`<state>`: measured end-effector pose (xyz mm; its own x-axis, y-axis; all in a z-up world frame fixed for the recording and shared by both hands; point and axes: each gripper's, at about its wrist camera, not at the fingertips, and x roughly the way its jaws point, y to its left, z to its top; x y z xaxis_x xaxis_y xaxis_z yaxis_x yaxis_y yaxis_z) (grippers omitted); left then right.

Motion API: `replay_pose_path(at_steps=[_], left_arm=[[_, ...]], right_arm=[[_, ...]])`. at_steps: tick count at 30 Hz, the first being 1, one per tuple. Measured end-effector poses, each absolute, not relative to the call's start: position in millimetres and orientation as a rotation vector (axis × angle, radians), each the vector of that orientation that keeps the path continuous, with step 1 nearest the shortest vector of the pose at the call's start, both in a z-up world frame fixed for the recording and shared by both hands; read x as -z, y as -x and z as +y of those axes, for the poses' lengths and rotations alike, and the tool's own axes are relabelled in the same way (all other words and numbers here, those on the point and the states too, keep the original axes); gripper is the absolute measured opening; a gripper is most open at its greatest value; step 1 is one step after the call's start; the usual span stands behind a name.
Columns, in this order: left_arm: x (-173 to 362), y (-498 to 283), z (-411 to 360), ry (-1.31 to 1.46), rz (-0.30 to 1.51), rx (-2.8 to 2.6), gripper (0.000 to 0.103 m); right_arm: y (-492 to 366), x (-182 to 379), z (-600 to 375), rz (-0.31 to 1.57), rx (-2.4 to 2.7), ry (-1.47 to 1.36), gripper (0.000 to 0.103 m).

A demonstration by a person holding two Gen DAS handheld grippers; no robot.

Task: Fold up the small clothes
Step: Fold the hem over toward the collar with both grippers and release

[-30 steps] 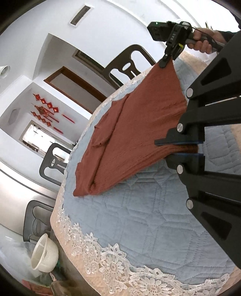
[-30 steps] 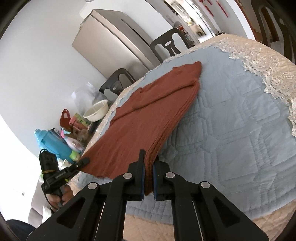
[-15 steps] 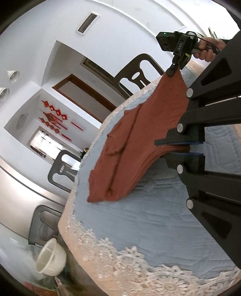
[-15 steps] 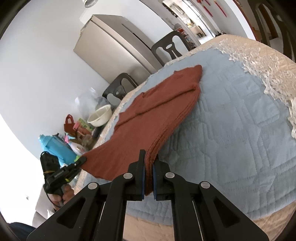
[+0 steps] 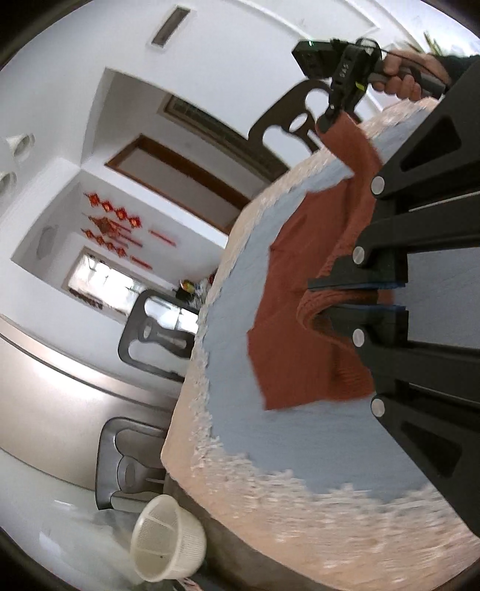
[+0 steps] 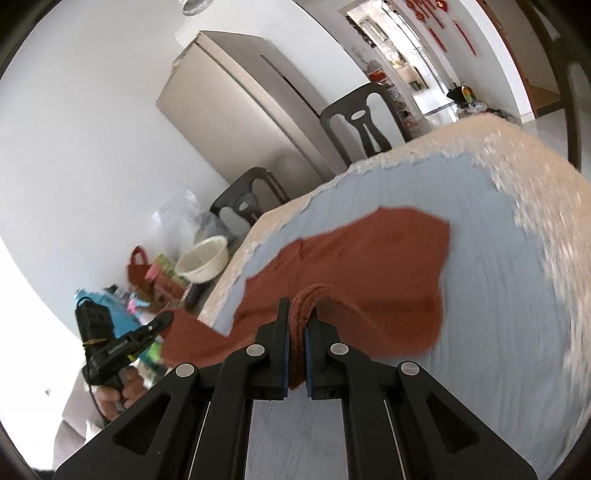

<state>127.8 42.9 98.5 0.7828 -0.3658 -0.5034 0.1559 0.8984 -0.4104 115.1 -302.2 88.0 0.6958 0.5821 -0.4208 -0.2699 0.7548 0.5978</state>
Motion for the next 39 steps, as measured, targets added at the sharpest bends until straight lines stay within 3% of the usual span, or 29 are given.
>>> replay_pose_path(at_steps=[9,19,24,27,29,30,32,39], left_arm=[[-66,-248,50,0.347,0.769,0.159,0.007],[-26,-312,53,0.38,0.885,0.116,0.007],[-12,-322,54,0.394,0.911,0.133,0.008],[-16,-319,60,0.439,0.882,0.154,0.012],[-22,-315,64,0.454,0.855,0.159,0.015],[-26,-314,65,0.446,0.836,0.15,0.023],[-34,-307,68,0.424,0.797,0.121,0.032],[-45,-269,56,0.313,0.767,0.139,0.032]], right_arm=[[-230,-68,-310,0.766,-0.345,-0.543,0.005],[-287,-22,-324,0.887,-0.265,-0.637,0.006],[-298,-15,-319,0.887,-0.276,-0.614,0.008],[-300,-18,-321,0.852,-0.277,-0.637,0.017],[-298,-23,-325,0.817,-0.266,-0.658,0.029],[-297,-26,-326,0.799,-0.257,-0.655,0.03],[-290,-35,-329,0.76,-0.269,-0.656,0.031],[-250,-56,-312,0.727,-0.319,-0.507,0.031]])
